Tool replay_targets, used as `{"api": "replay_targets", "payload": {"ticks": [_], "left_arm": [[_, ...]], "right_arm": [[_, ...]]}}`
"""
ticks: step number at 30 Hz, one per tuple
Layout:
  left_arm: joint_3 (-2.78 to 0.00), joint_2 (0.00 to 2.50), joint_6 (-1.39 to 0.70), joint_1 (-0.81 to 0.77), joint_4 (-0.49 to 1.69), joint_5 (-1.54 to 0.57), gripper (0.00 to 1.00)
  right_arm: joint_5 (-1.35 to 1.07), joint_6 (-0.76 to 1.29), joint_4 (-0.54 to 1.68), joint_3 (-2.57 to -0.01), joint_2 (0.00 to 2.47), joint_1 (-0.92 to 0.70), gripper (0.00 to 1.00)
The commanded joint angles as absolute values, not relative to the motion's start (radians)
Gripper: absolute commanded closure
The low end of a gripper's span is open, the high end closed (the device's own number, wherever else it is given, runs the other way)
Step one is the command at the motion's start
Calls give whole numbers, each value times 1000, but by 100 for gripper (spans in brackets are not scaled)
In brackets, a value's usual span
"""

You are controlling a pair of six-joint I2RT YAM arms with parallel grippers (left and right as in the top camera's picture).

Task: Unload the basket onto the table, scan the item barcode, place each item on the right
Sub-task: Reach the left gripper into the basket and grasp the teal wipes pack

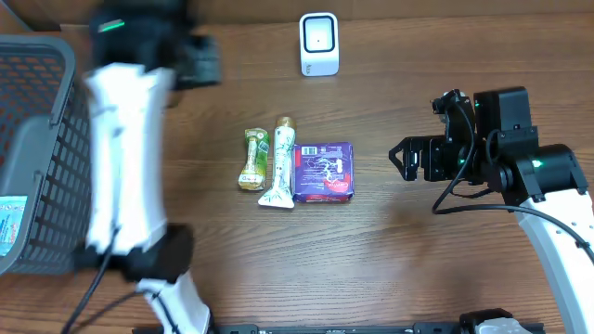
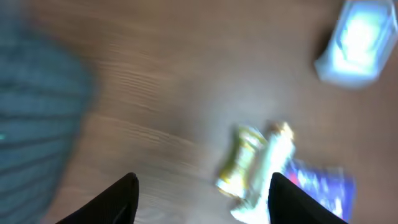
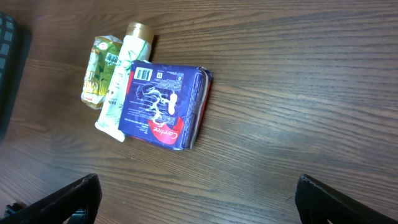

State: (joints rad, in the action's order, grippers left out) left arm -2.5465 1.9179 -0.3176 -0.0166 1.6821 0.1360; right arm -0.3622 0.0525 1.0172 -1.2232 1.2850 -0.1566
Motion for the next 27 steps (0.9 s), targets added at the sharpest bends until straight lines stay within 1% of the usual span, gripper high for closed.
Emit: {"api": "replay_targets", "payload": {"ticks": [1,5,8,12,15,16,17,19,20,21,23,27], "left_arm": [[-2555,1831,-383,234,1690,115,41],[-2542,1817,-382,516,1690,-19,41],[-2468,1817,-382,680,1690,-29,41],[-2294,1819,-387,823,1635,-13,41],[-2147,1819,-390,879,1495,-12,40],[-2095,1819,-390,890,1429,-12,37],[-2062,1822,-389,895,1383,-12,28],[-1995,1829,-389,899,1279,-4,15],[-1963,1835,-389,899,1230,7,8],[-1942,1841,-389,899,1197,15,4],[-1901,1859,-388,898,1134,34,0],[-1836,1904,-272,899,1050,53,0]], "right_arm": [[-368,53,1013,-1228,1287,-150,0],[-368,53,1013,-1227,1287,-150,0],[-368,53,1013,-1227,1287,-150,0],[-368,53,1007,-1222,1287,-150,0],[-368,53,986,-1203,1287,-150,0],[-368,53,977,-1192,1287,-150,0],[-368,53,973,-1187,1290,-150,0],[-367,53,973,-1182,1298,-150,0],[-368,53,975,-1182,1305,-150,0],[-368,53,976,-1182,1313,-150,0],[-368,53,976,-1182,1327,-150,0],[-368,53,974,-1182,1354,-150,0]]}}
